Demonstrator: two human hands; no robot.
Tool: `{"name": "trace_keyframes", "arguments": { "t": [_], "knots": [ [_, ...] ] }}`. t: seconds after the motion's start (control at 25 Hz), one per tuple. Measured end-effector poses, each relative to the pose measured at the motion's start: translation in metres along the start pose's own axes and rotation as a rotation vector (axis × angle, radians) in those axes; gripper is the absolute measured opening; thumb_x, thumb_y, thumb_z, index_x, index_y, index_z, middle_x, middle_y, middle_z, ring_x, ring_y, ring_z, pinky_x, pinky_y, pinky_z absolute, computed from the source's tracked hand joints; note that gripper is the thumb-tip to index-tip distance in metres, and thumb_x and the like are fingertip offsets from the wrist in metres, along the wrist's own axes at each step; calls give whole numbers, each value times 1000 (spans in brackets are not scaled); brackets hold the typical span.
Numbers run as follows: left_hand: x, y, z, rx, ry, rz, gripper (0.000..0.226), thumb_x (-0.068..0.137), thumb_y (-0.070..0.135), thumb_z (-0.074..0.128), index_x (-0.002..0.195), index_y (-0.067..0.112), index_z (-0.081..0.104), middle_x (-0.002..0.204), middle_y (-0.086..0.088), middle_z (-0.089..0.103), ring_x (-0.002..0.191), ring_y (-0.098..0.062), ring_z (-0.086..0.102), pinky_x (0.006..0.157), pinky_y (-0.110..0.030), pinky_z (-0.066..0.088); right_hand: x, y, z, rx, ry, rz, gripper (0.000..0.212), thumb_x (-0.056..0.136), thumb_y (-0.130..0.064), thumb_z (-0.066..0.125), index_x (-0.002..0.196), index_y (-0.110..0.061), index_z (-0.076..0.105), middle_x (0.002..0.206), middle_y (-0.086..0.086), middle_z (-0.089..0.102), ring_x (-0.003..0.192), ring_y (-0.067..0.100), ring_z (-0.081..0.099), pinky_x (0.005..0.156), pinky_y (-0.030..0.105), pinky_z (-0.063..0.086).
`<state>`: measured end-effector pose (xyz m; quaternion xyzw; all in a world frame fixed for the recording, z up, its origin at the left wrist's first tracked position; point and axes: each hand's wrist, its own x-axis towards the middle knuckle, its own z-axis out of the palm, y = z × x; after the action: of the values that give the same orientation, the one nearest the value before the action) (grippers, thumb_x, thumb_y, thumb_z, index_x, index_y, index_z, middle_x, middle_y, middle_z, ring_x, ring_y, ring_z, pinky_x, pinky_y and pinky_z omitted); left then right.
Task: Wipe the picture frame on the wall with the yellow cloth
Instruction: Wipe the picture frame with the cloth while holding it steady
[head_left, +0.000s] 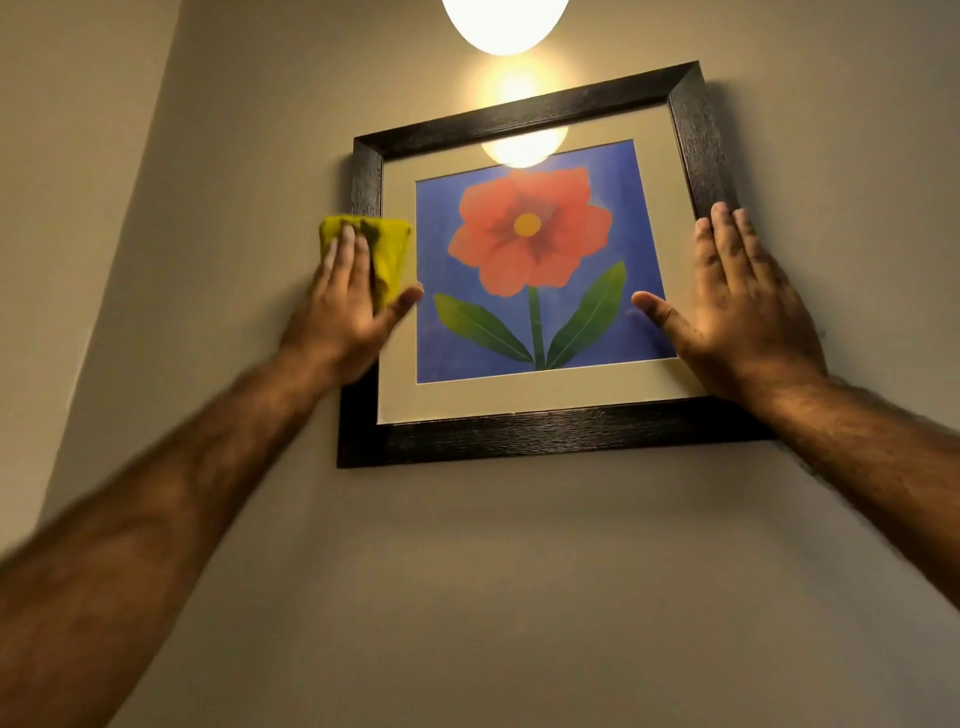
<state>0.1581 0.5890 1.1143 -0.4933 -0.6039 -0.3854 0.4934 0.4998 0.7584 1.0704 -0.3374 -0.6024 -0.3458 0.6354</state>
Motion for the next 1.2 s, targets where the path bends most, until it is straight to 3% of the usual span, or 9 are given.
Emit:
{"name": "trace_keyframes", "arguments": {
  "t": [0.16,0.32,0.64,0.84,1.0,1.2],
  "knots": [
    [61,-1,-16,7,-69,-24,113,79,85,11,160,8,-4,171,-11,-10,159,-26,-6,129,-40,0,0,-1,-1,-8,-2,1,104,91,-78,21,162,-4,10,173,14,5,162,26,6,131,42,13],
    [52,-3,-13,-1,-51,-4,110,82,85,12,161,10,-5,171,-9,-11,159,-24,-7,129,-42,1,-1,-2,-4,-13,-19,5,102,92,-77,23,162,-5,8,174,12,3,162,25,3,131,42,11],
    [-111,-3,28,-38,-3,53,113,82,88,3,161,7,-2,171,-9,-10,159,-22,-8,128,-34,-2,-1,-4,-4,-9,-18,5,101,93,-76,26,162,-4,9,174,13,4,162,26,4,131,42,12],
    [-181,-8,39,-44,-71,49,100,87,85,10,160,21,-13,169,5,-22,158,-13,-14,127,-38,1,0,-3,-2,1,-4,5,101,93,-76,26,162,-4,11,173,14,7,161,27,7,131,42,13],
    [-137,-7,29,-33,-46,49,111,81,89,3,161,13,-5,170,-3,-16,159,-19,-9,128,-35,0,0,-3,-1,0,7,6,101,92,-76,25,162,-4,12,173,14,7,161,27,7,130,42,13],
    [-7,-5,5,-33,-5,2,118,76,92,5,160,9,-4,171,-9,-10,159,-22,-7,128,-36,-3,1,-2,1,-1,10,4,102,91,-77,24,162,-4,11,173,13,7,161,27,7,130,41,13]
  ]
}}
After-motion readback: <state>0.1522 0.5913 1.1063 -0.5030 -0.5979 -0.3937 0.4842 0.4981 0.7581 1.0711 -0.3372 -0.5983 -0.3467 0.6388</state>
